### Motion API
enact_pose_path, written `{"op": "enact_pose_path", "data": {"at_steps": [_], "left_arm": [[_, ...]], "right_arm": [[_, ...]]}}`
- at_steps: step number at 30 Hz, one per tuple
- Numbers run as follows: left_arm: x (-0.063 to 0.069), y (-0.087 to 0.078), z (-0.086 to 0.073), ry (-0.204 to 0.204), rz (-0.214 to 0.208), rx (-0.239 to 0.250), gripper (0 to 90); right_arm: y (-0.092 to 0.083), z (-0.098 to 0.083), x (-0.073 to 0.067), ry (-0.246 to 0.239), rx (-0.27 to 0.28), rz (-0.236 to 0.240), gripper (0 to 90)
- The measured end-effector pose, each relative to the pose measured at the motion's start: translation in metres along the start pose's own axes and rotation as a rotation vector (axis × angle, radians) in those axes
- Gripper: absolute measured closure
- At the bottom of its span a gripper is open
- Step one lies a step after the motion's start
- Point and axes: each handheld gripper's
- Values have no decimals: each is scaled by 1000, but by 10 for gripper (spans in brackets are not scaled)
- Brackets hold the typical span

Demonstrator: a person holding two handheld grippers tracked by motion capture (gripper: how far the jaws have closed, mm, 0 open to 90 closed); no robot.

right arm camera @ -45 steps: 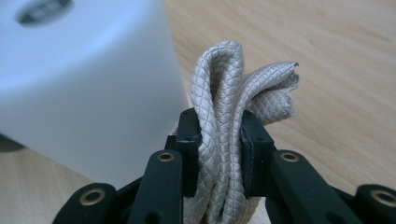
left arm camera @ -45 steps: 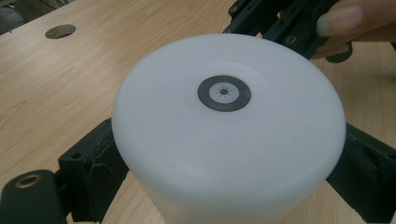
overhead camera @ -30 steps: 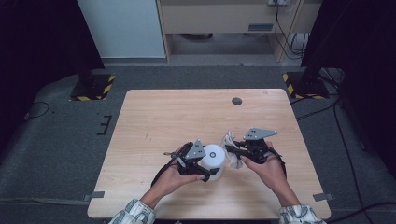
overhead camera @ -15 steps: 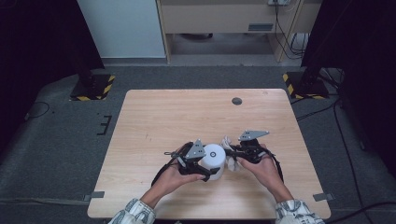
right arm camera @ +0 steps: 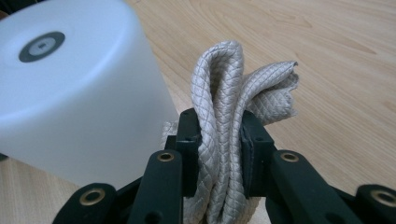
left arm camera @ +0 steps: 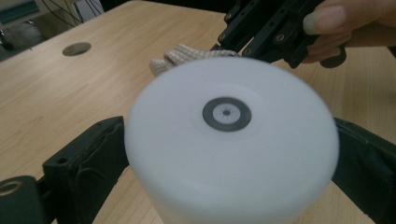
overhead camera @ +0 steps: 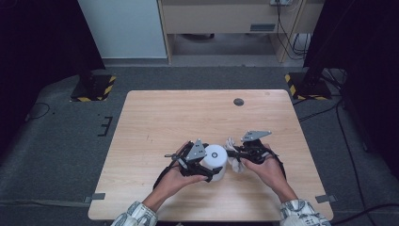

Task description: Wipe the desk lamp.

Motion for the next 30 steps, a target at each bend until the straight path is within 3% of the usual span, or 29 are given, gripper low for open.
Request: {"op": "enact_pose_path", "data": {"at_steps": [3,7,12,16,24,30], "left_arm": [[1,-6,1,-20,4,12,26],[5,-8,-5,-43,40,-14,24],[6,-3,-9,-46,38,-37,31],[5,1,-10,-49,10,-45,68],[3,1,-10,-38,-2,-52,81],[2,1,-9,-25,-10,-59,82]], "right_arm": [[-5,2,0,4,14,-1,734],[-14,11,-1,-1,47,-2,734],[-26,31,-3,-24,85,5,734],[-31,45,-6,-51,93,11,735],[-23,49,-7,-54,75,27,735],[-2,39,-2,-38,10,35,736]]}}
Point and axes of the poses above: each handheld gripper's, and its own axes: y roughly forward along the jaws, z roughly out of its top, x roughly to its right, and after that the axes turned 9 degrees about -x, right-handed
